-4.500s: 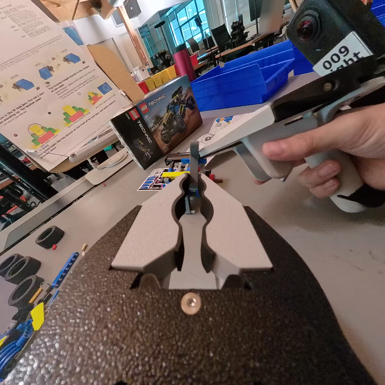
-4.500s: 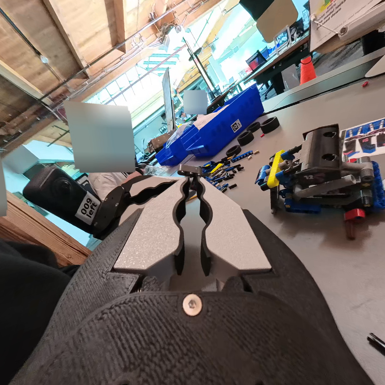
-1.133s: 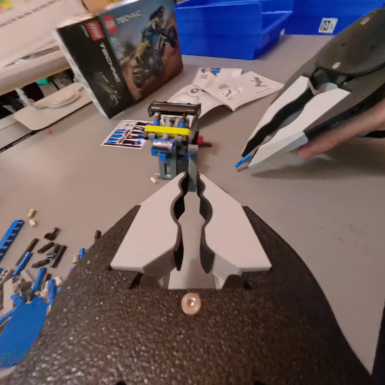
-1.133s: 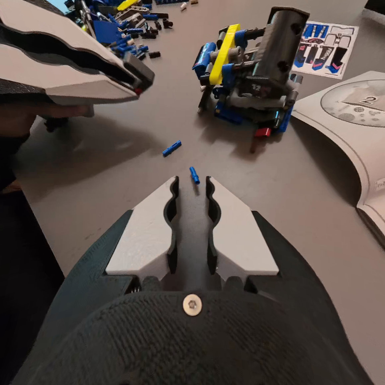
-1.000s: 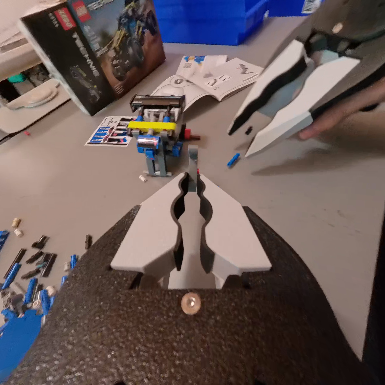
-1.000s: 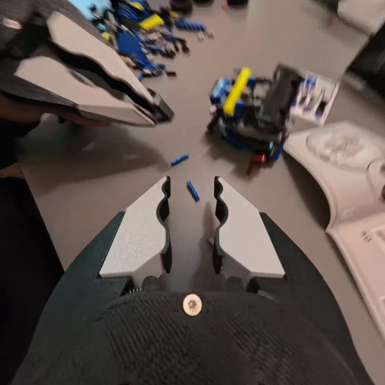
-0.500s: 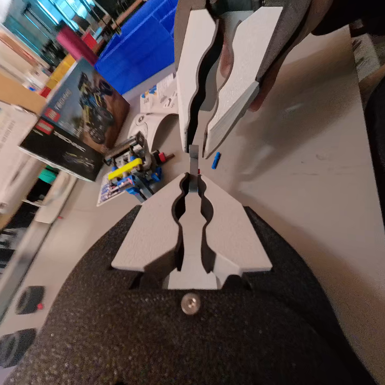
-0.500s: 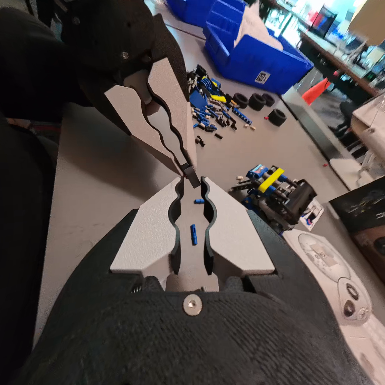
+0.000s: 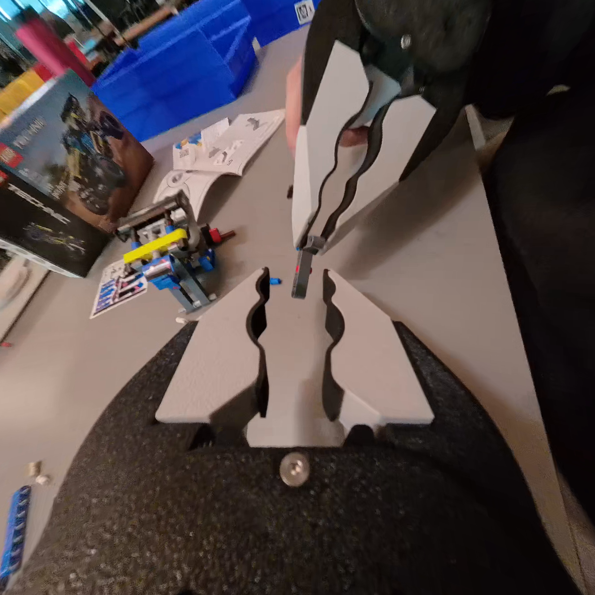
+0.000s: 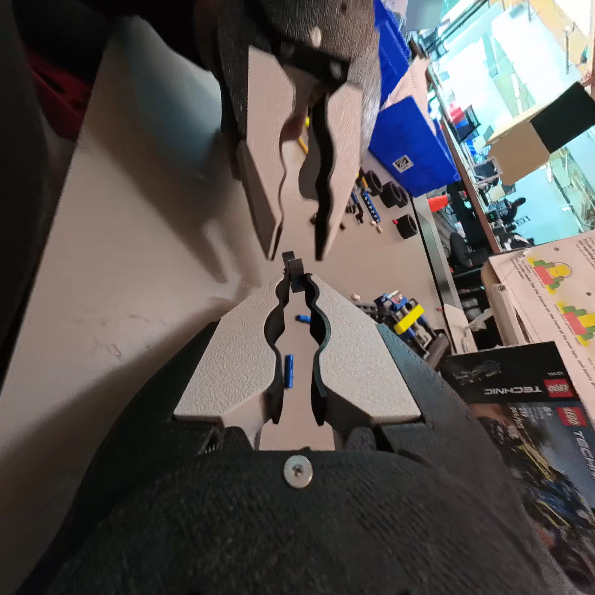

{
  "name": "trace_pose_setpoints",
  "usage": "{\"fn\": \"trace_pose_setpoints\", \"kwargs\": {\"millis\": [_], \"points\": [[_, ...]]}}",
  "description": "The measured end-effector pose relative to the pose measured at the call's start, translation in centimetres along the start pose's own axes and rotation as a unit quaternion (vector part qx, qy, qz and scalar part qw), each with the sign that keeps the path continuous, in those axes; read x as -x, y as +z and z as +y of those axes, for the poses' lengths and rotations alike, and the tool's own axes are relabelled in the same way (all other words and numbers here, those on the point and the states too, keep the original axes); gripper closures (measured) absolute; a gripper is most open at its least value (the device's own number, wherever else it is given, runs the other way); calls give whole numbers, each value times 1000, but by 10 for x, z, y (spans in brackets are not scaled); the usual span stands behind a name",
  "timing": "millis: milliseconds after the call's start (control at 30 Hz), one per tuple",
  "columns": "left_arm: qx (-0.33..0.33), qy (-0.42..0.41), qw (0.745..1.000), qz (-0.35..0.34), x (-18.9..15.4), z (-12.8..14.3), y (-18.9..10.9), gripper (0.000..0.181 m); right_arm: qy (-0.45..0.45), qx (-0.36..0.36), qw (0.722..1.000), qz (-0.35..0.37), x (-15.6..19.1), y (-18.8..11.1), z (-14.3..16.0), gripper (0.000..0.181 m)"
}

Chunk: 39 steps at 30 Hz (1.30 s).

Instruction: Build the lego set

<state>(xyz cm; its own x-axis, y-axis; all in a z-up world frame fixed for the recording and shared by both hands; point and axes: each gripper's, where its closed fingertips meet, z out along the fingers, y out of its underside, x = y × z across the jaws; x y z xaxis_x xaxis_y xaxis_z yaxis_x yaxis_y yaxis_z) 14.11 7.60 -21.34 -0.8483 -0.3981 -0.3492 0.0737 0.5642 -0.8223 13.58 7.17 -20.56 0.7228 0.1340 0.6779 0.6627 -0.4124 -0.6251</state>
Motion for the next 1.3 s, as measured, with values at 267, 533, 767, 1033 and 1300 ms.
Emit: {"fn": "trace_pose_setpoints", "kwargs": {"millis": [267, 533, 767, 1033, 1300], "points": [[59, 168, 980, -90, 17, 2, 0, 177, 170, -32, 985, 3, -17, -5, -5, 168], [76, 447, 843, -291, 37, -33, -15, 178, 437, -127, 887, -79, -32, -12, -28, 137], [91, 532, 804, -248, 29, -29, -7, 178, 343, -44, 933, -101, -18, -13, -15, 162], [92, 548, 796, -239, 25, -27, -5, 178, 306, -22, 949, -74, -16, -8, -9, 173], [92, 37, 990, -96, 24, 9, -11, 147, 203, 55, 977, 27, -6, 10, 12, 175]]}}
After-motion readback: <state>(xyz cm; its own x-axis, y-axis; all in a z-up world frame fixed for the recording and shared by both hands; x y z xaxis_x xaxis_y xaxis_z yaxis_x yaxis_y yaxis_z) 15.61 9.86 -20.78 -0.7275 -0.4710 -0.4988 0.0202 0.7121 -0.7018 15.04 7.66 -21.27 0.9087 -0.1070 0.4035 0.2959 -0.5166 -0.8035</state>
